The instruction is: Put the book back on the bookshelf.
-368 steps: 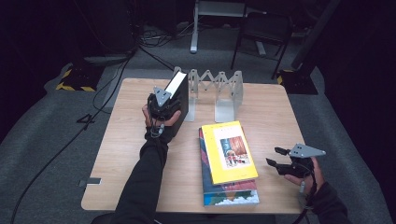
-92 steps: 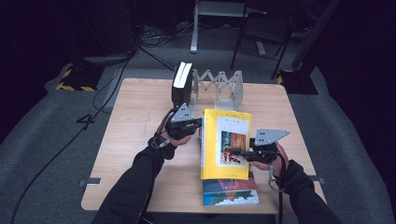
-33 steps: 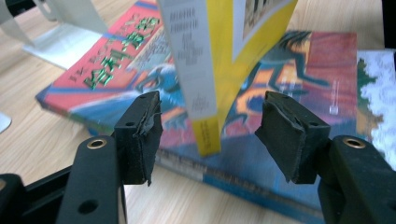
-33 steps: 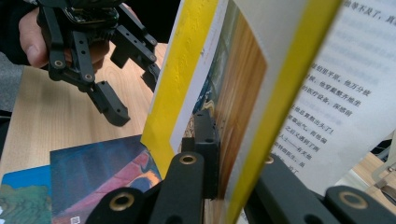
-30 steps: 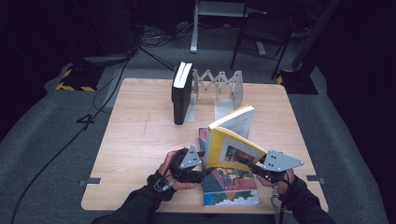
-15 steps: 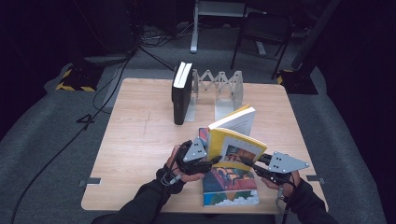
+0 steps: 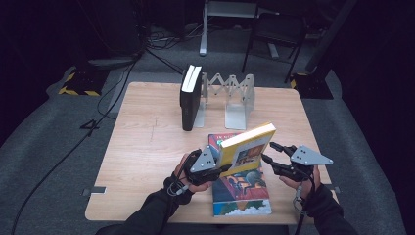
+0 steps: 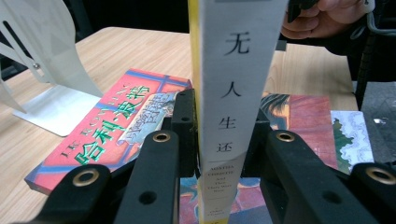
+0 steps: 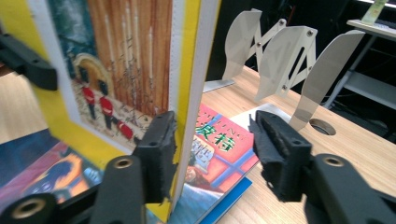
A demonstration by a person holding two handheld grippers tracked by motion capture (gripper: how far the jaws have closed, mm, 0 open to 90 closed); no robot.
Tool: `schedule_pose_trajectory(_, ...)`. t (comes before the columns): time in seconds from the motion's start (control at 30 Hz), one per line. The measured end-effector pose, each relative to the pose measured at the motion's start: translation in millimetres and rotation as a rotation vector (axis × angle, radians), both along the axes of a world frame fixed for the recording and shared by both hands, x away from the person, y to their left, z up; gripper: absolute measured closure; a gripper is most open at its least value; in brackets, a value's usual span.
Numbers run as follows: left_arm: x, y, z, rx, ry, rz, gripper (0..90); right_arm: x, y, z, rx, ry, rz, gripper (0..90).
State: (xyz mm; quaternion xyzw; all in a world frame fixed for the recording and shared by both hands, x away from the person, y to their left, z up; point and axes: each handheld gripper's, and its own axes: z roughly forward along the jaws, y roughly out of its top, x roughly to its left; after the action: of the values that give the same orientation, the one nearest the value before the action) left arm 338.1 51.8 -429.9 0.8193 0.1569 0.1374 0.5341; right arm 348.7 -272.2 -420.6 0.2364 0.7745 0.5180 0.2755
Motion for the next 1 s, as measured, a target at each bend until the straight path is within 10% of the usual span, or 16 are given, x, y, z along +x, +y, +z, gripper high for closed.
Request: schedule_pose_trajectory(1.0,8.8,-11.3,50.1,-0.141,-0.078,0.019,60.3,-0.8,23.5,-3.0,-0.018,0.014,0.100,48.8)
